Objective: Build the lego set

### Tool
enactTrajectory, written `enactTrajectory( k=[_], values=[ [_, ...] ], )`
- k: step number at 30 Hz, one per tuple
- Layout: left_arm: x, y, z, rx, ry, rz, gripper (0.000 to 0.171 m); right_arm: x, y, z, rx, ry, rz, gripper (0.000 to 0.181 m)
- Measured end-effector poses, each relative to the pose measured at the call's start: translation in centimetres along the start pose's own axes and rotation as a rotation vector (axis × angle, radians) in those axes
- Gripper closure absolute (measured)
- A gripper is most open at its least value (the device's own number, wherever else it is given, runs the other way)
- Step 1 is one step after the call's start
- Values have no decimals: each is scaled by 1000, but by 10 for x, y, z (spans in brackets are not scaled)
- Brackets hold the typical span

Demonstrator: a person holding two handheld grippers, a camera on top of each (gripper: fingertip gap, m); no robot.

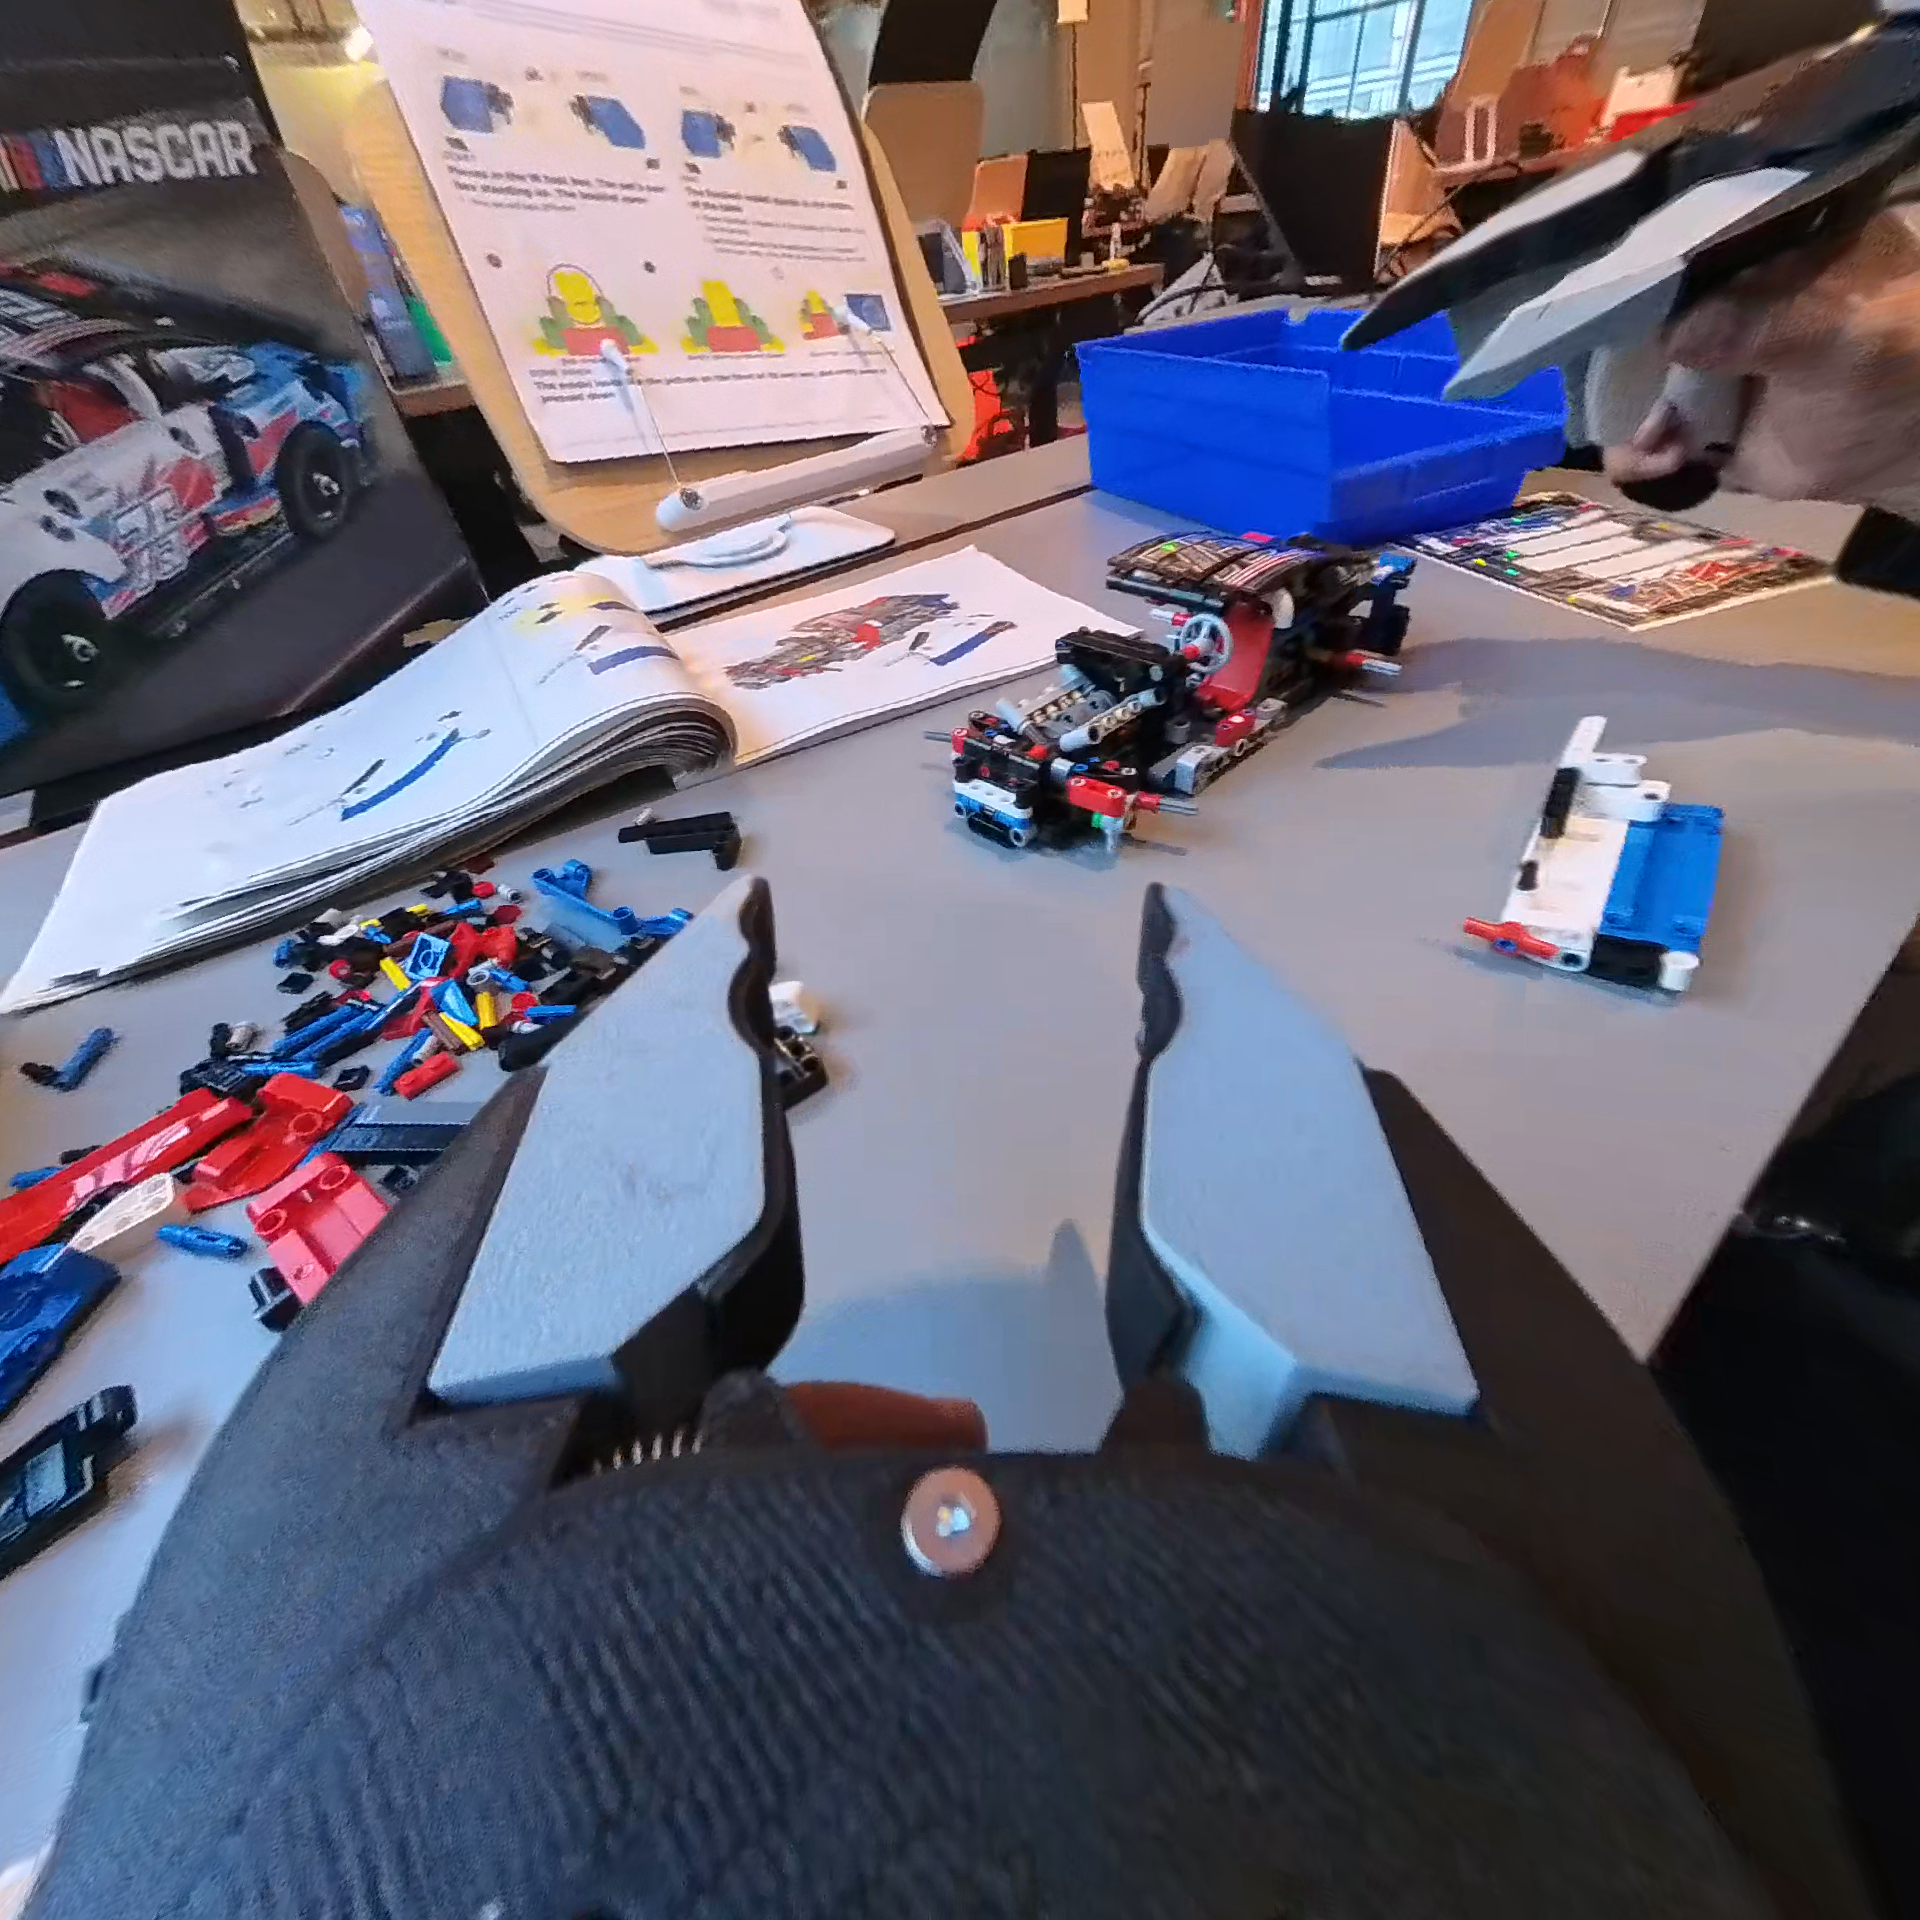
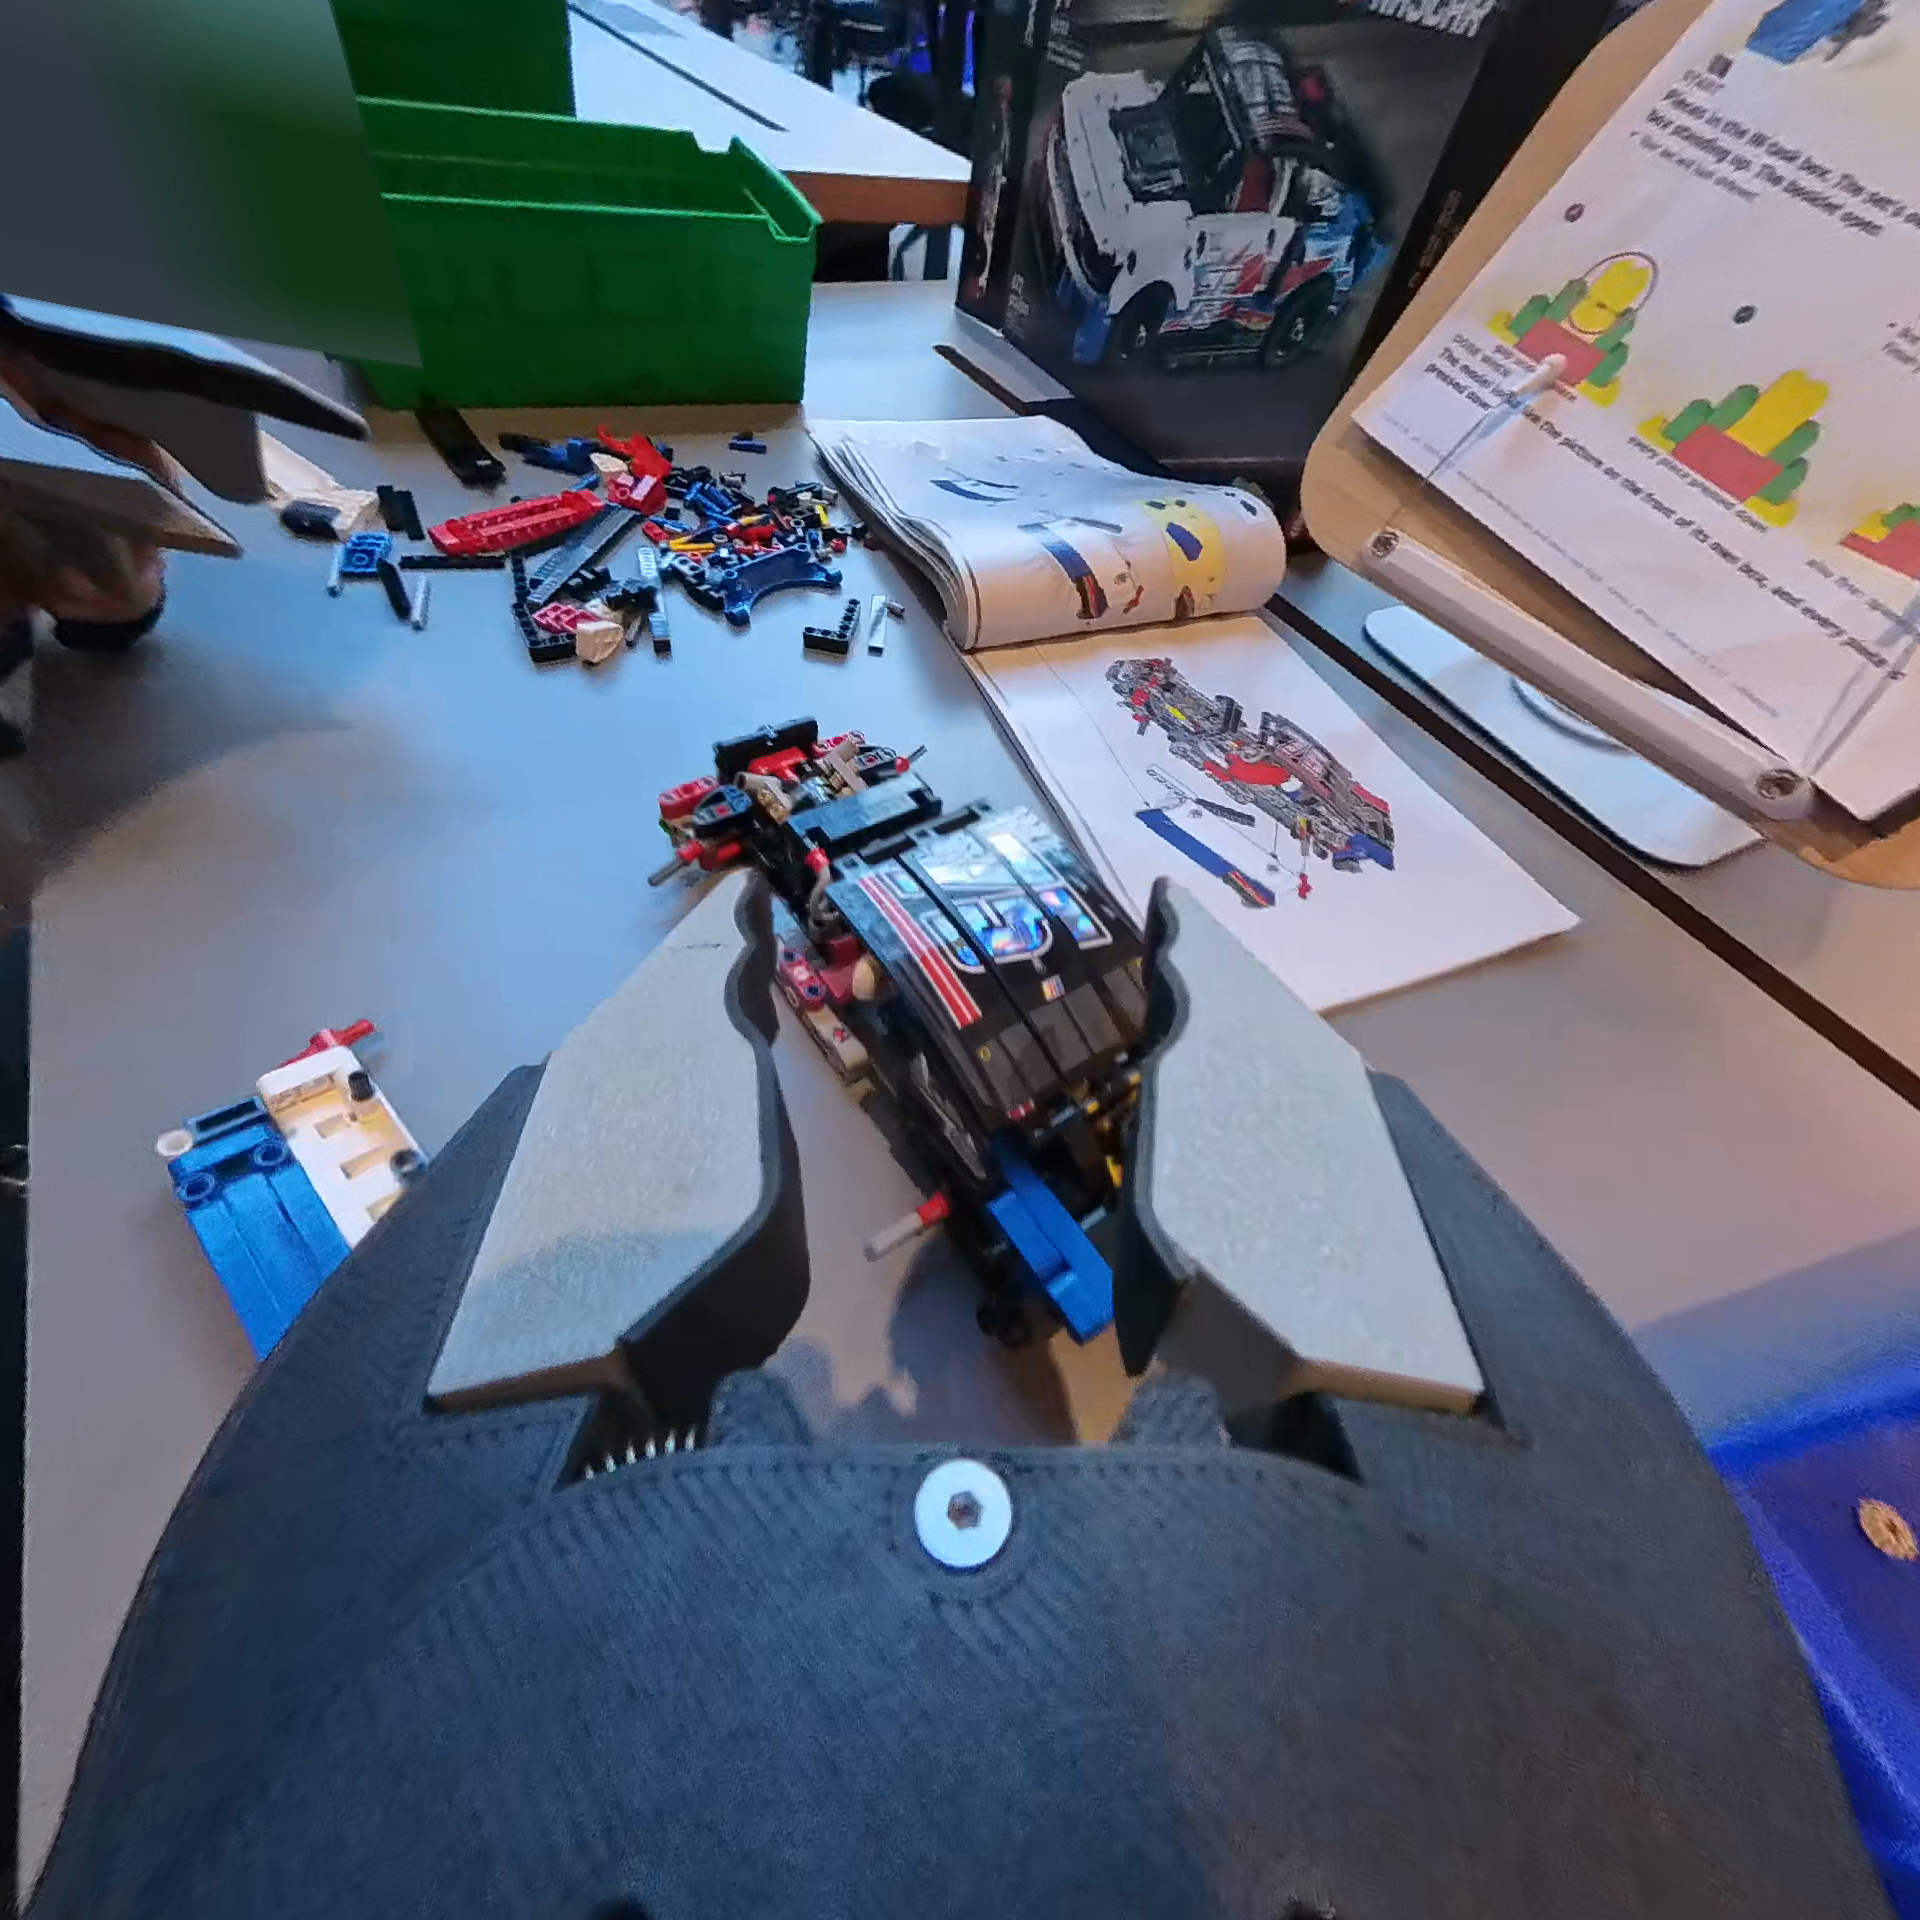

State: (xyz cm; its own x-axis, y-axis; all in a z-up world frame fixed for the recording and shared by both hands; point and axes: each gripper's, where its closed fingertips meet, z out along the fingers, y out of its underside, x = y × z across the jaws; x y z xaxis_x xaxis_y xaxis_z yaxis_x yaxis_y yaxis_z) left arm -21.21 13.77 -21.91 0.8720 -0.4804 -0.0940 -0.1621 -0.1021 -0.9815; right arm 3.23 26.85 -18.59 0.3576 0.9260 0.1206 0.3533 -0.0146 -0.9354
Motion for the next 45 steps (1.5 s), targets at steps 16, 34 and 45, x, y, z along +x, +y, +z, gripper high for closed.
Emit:
enactTrajectory(
  k=[16,34,45],
  values=[
    [-15,12,15,-99,-41,-146,102,14,10,61,-510,232,-147,115],
    [-18,11,35,-336,-322,-95,109,-8,27,19,-409,253,-84,116],
    [-72,39,42,-511,-706,2,80,-52,27,34,-380,183,-105,117]
  ],
)
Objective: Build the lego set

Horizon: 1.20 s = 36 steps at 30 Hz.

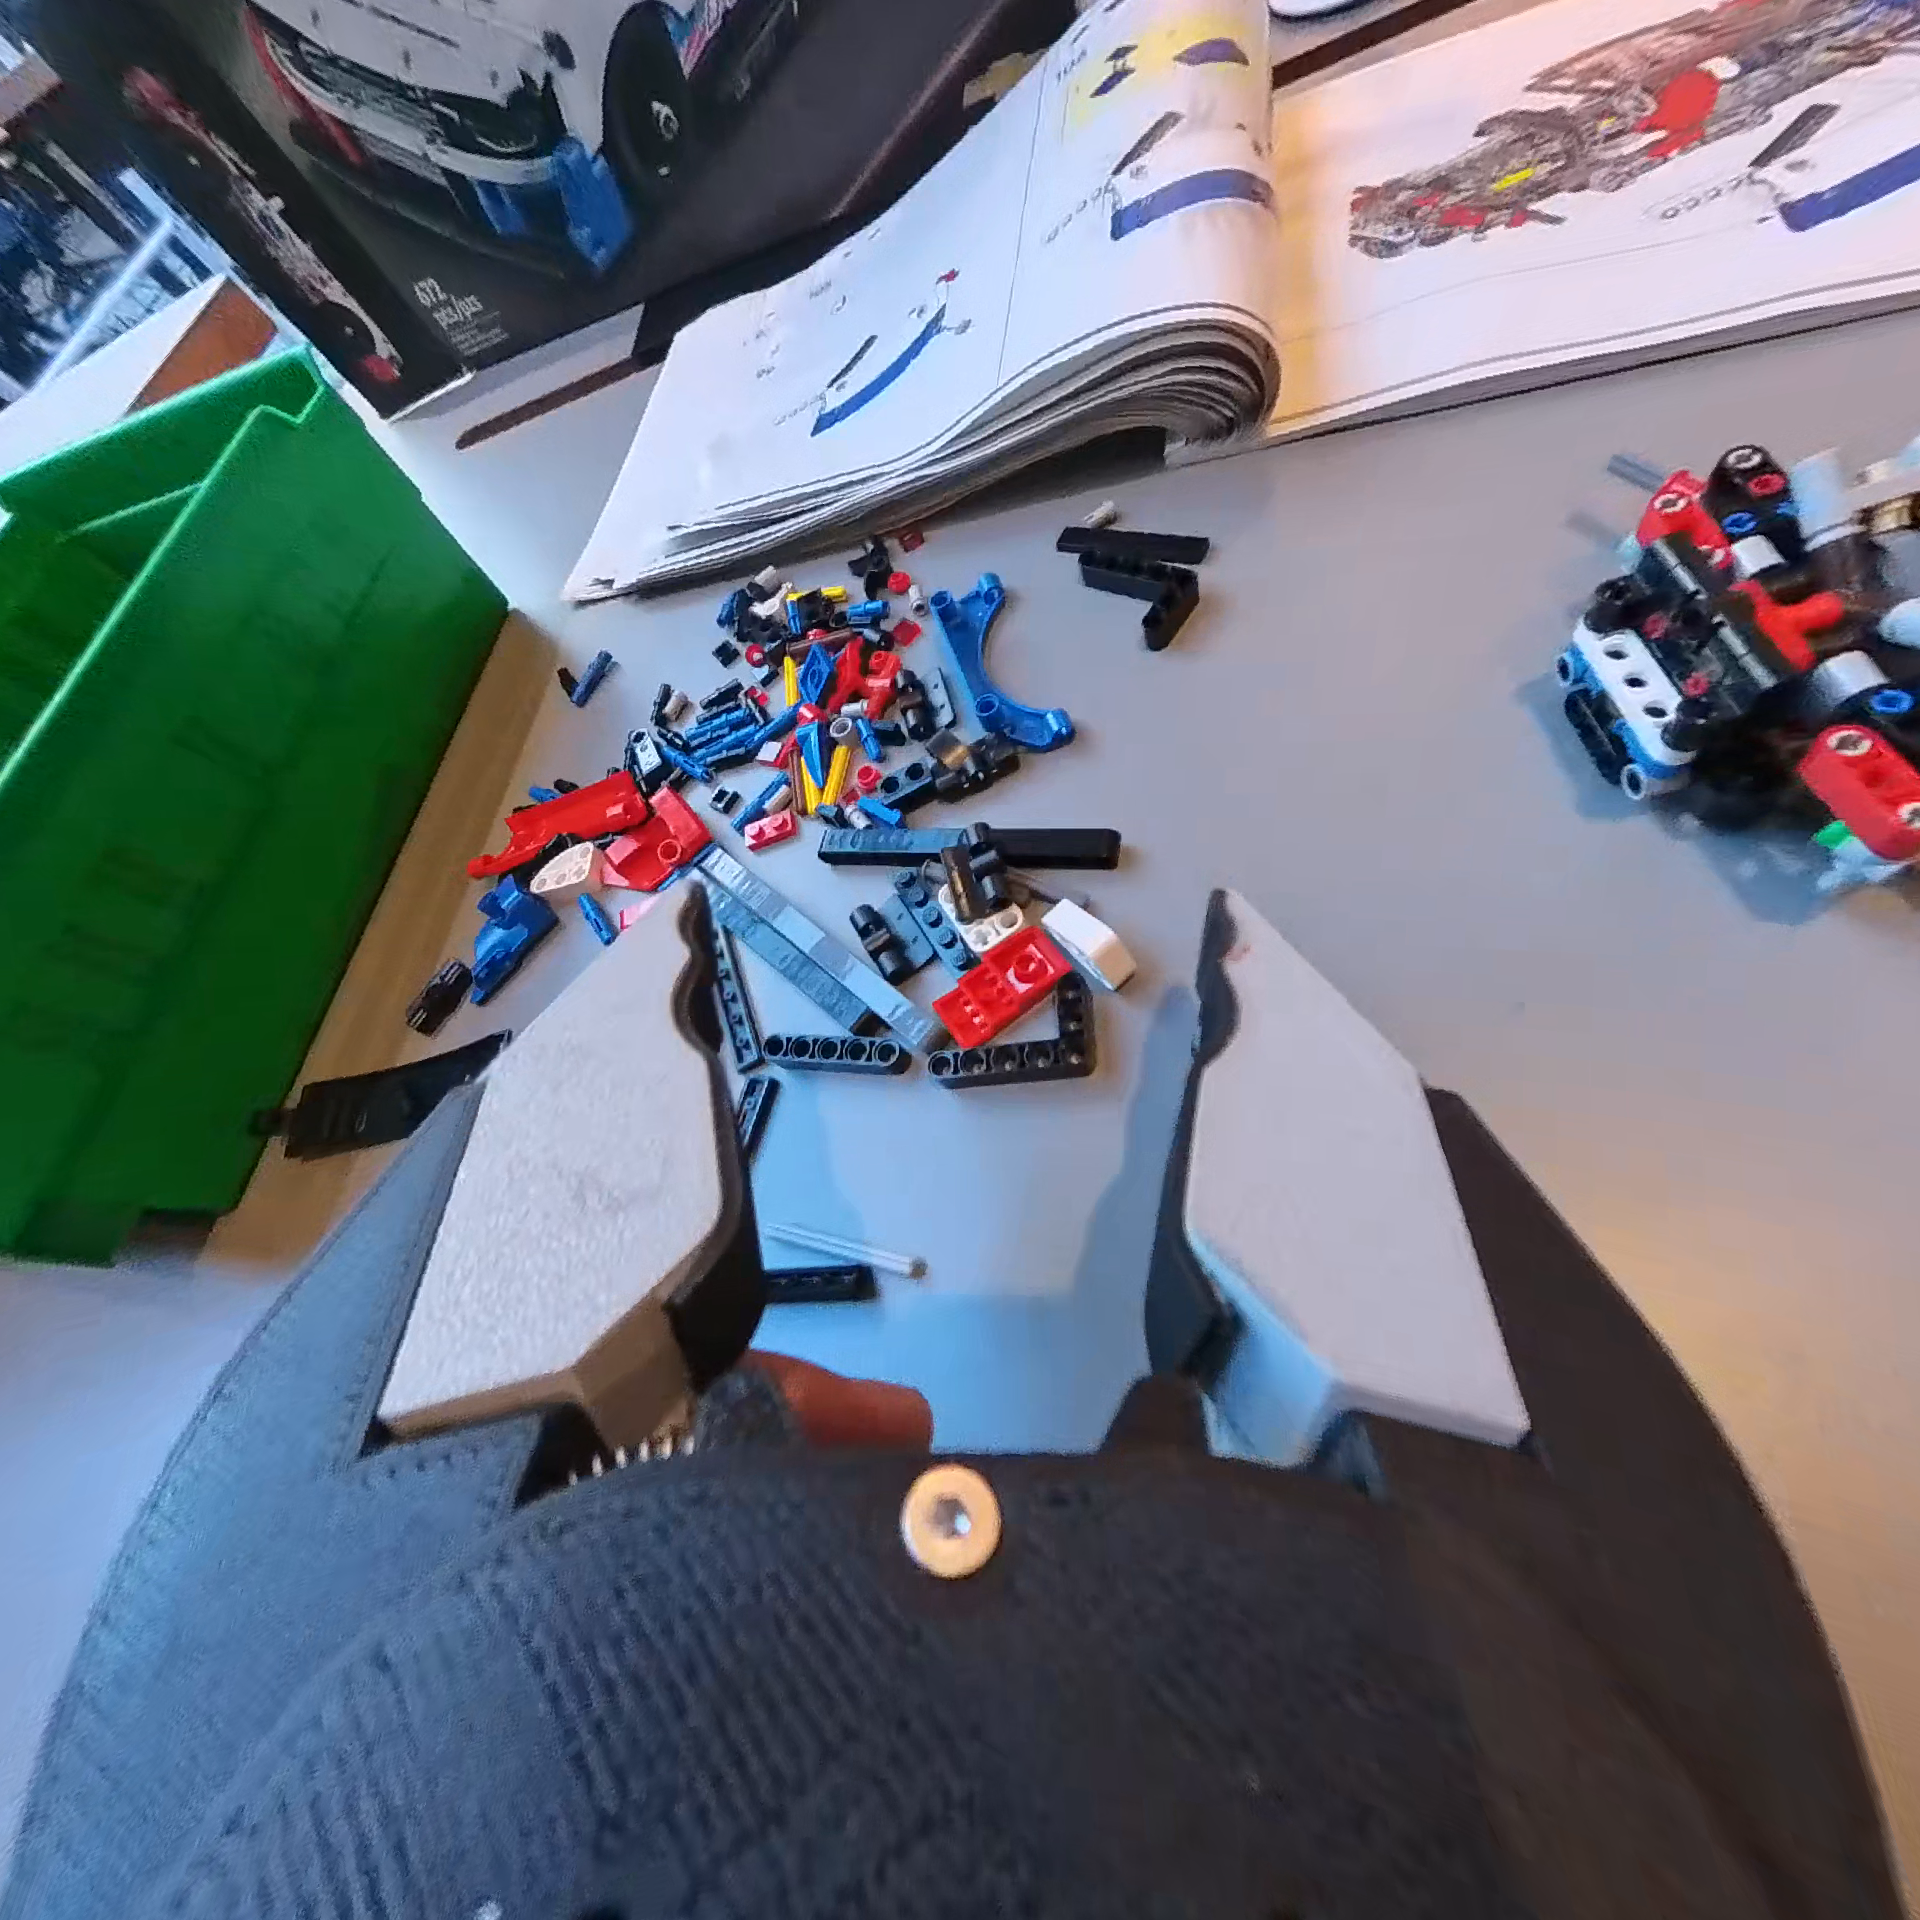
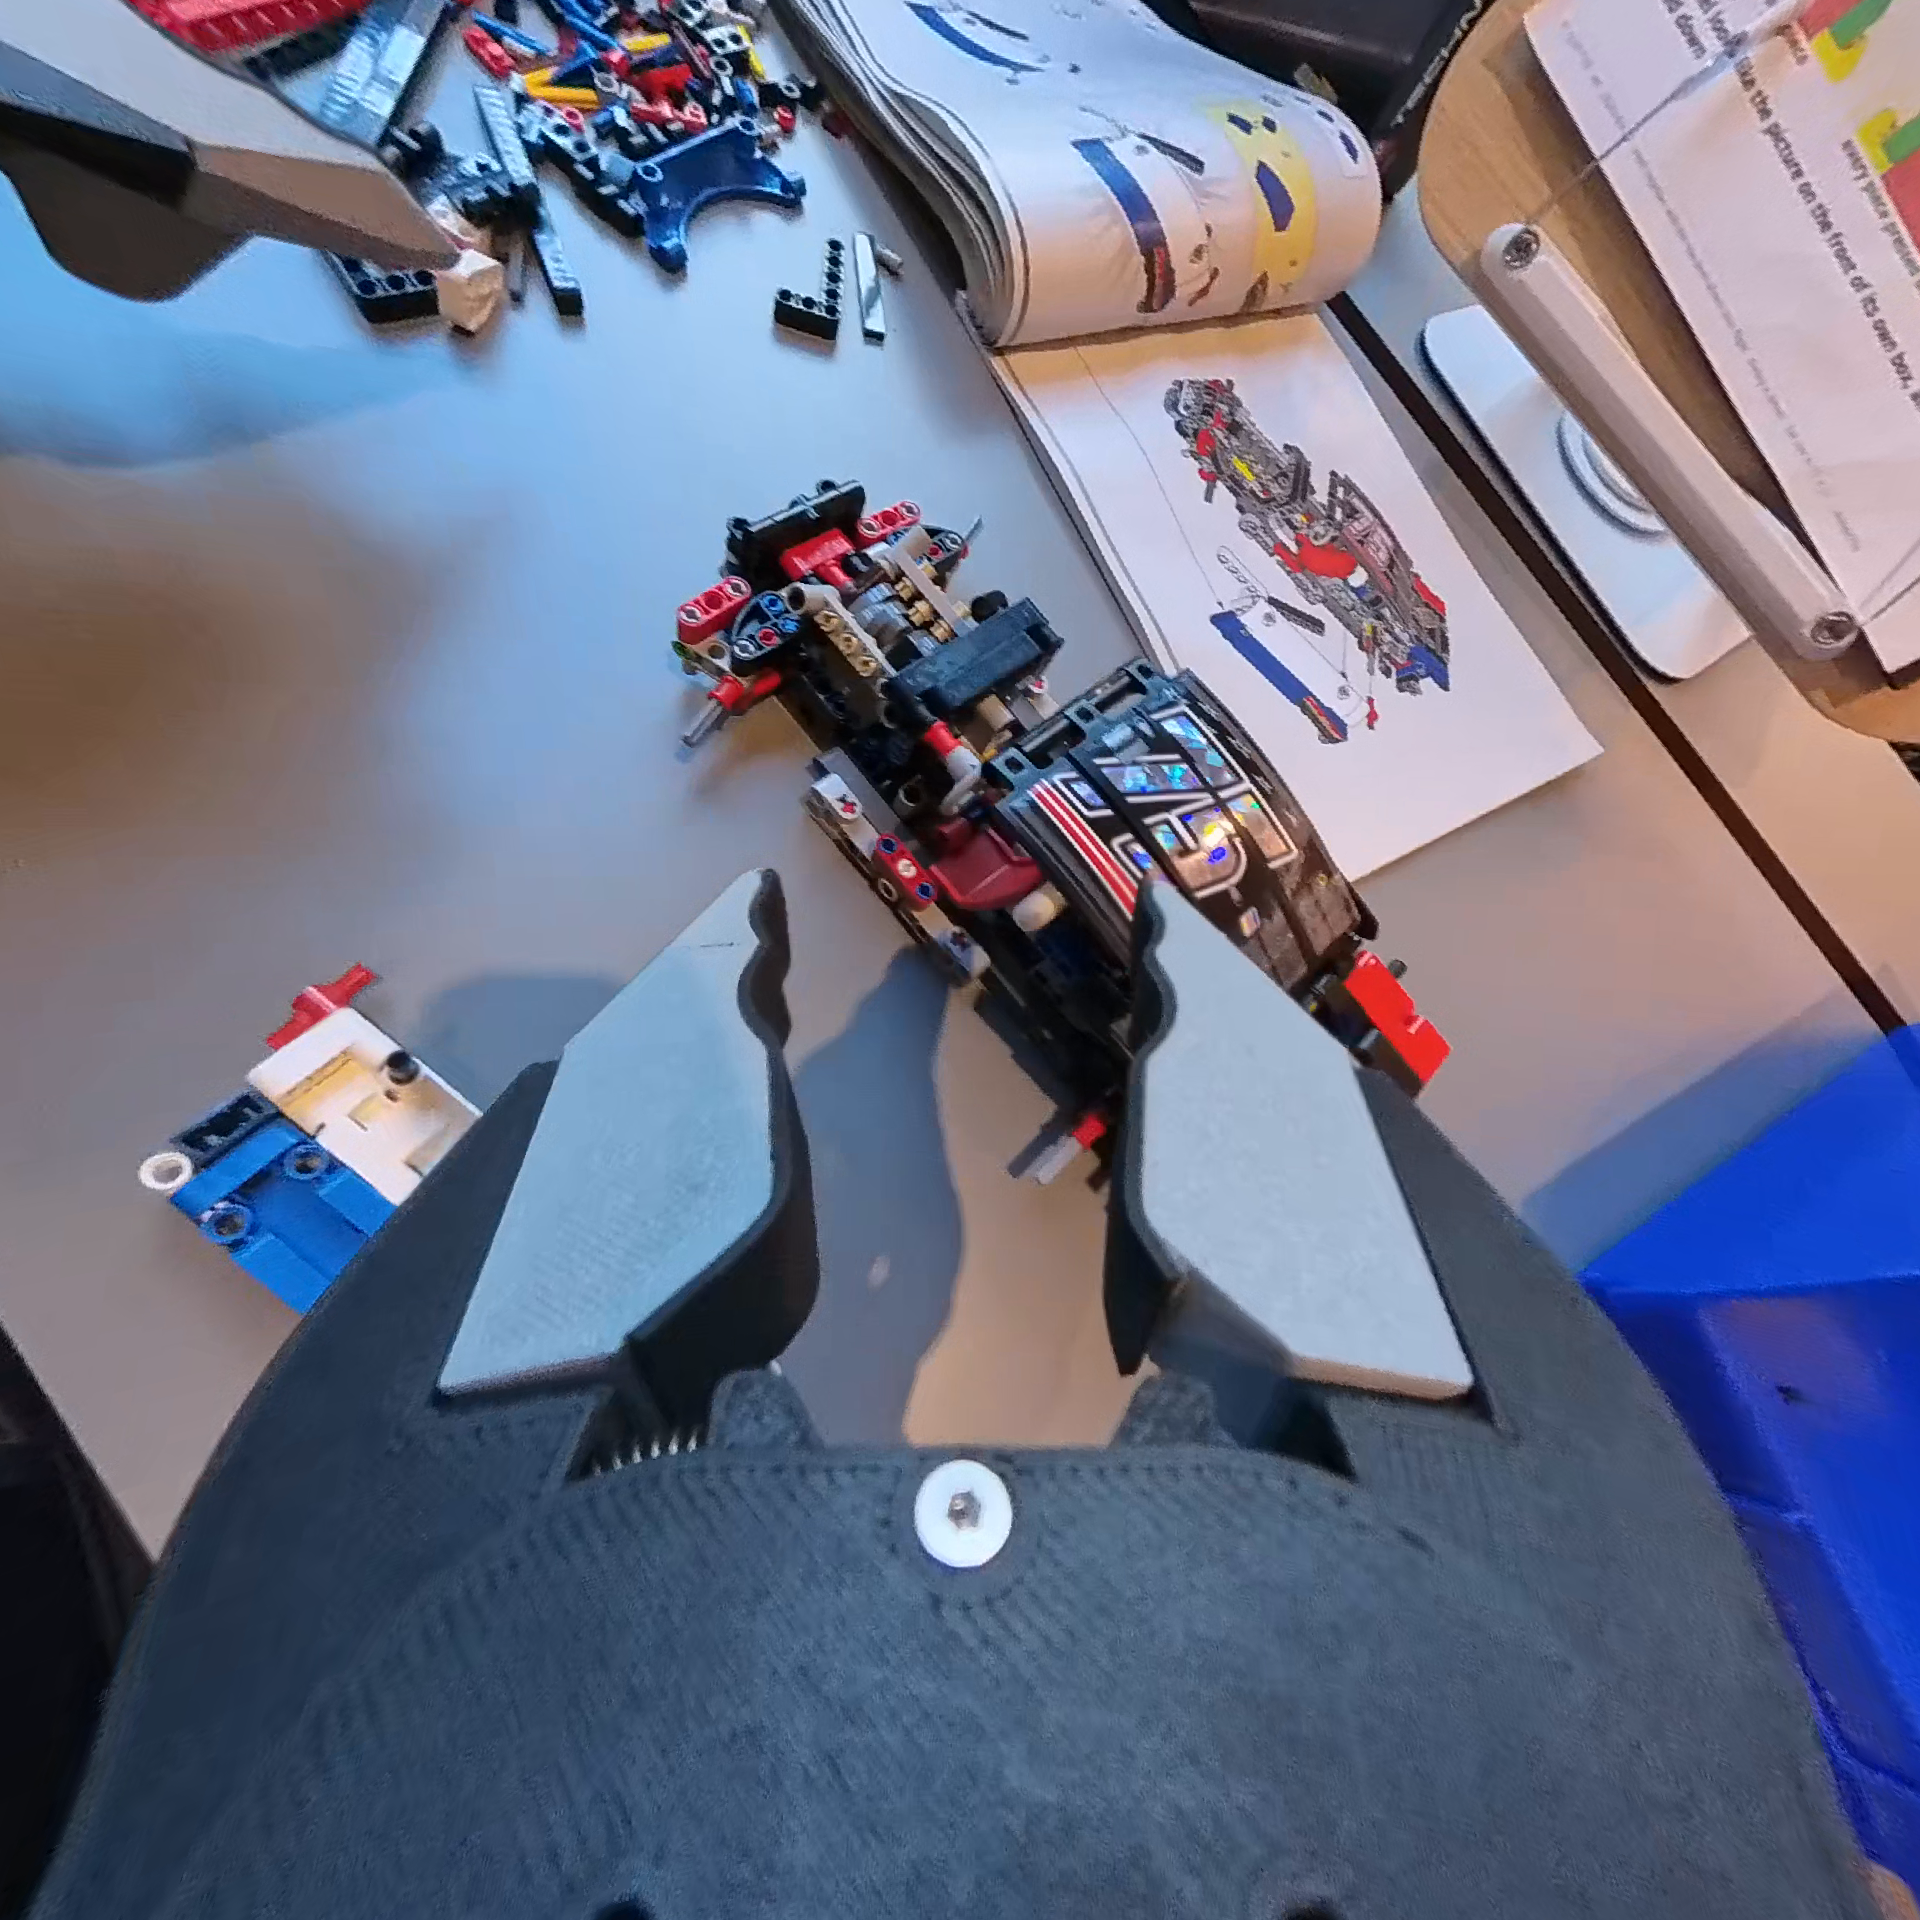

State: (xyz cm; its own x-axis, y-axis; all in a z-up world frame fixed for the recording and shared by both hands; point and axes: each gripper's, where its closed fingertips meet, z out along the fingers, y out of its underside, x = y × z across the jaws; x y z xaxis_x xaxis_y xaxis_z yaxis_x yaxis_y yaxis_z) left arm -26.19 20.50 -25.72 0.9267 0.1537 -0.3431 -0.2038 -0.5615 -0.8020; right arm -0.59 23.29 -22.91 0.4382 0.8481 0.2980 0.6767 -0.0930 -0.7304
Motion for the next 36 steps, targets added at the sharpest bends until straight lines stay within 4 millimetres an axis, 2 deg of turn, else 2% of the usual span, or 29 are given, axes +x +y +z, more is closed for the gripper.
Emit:
enactTrajectory(
  k=[9,16,18,20,23,26,28,31,36],
  values=[
    [-7,-5,-5,47,5,-24,80,-18,-18,9,32,-44,-9,117],
    [-18,4,0,33,-2,-35,79,-7,-17,7,85,-52,46,117],
    [-32,7,-2,38,-26,-33,76,0,-17,-1,149,-71,101,117],
    [-60,10,-7,56,-86,-51,80,10,-11,-10,212,-72,165,118],
    [-99,23,-14,40,-145,-91,78,28,4,-25,305,-18,224,121],
    [-128,30,-25,73,-113,-178,79,37,22,-35,356,8,262,124],
    [-142,30,-34,133,-105,-190,93,39,28,-41,406,28,257,130],
    [-146,36,-34,145,-84,-141,103,43,32,-43,460,82,220,135],
    [-129,44,-22,95,8,-111,106,42,38,-35,486,105,210,145]
  ],
)
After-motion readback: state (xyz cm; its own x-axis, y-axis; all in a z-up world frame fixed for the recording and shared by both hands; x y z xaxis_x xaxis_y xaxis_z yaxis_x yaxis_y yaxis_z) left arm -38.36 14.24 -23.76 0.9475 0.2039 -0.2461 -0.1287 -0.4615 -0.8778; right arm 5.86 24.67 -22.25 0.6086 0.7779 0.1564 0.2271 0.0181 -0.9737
